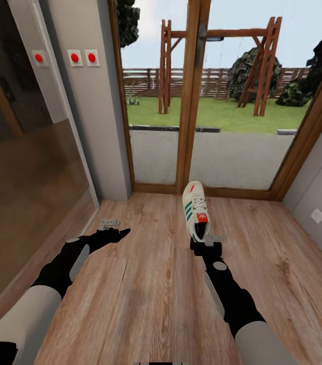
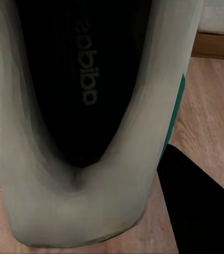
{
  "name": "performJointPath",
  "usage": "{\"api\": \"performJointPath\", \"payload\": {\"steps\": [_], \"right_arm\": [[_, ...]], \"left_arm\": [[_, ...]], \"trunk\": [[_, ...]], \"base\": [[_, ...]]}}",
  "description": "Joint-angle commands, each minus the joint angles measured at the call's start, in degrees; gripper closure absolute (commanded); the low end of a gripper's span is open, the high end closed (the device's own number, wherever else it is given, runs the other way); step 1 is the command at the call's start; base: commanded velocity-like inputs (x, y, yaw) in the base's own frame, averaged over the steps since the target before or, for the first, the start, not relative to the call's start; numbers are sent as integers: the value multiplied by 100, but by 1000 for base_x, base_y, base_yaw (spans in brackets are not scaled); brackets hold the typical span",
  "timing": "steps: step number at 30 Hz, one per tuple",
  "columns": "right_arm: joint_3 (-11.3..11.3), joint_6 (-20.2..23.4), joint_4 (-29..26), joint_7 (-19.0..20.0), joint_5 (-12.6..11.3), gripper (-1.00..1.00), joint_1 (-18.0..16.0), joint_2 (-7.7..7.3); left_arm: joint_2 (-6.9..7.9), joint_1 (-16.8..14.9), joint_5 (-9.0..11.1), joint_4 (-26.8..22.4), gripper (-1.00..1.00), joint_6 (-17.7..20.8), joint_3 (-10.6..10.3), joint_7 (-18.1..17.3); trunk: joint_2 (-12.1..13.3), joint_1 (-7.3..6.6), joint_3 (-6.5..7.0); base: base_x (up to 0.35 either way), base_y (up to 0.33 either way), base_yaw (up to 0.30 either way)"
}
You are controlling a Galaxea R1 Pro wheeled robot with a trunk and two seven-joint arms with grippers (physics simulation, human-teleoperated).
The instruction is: Pick up the two gym shoes and the two sandals from the corridor floor and place them onto the hallstand (shoe rack) in the corridor, making sure they are on the rack and not on the floor. Arrange them so the two gym shoes are next to each other and the two sandals are next to each other.
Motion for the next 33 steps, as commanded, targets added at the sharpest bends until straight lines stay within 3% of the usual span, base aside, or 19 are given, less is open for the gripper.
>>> {"api": "performJointPath", "payload": {"steps": [1, 25, 33], "right_arm": [[13, 45, -8, -35, 23, 100, -1, -4], [10, 45, -7, -38, 19, 100, -1, -11], [11, 45, 0, -39, 19, 100, -1, -11]], "left_arm": [[6, -2, 58, -7, -100, 47, -15, 8], [19, -3, 60, -3, -100, 47, -3, 8], [15, -2, 60, 0, -100, 47, -1, 8]], "trunk": [[0, -3, 27], [32, -65, 784], [32, -65, 844]], "base": [[0, 0, 0], [0, 0, 0], [0, 0, 0]]}}
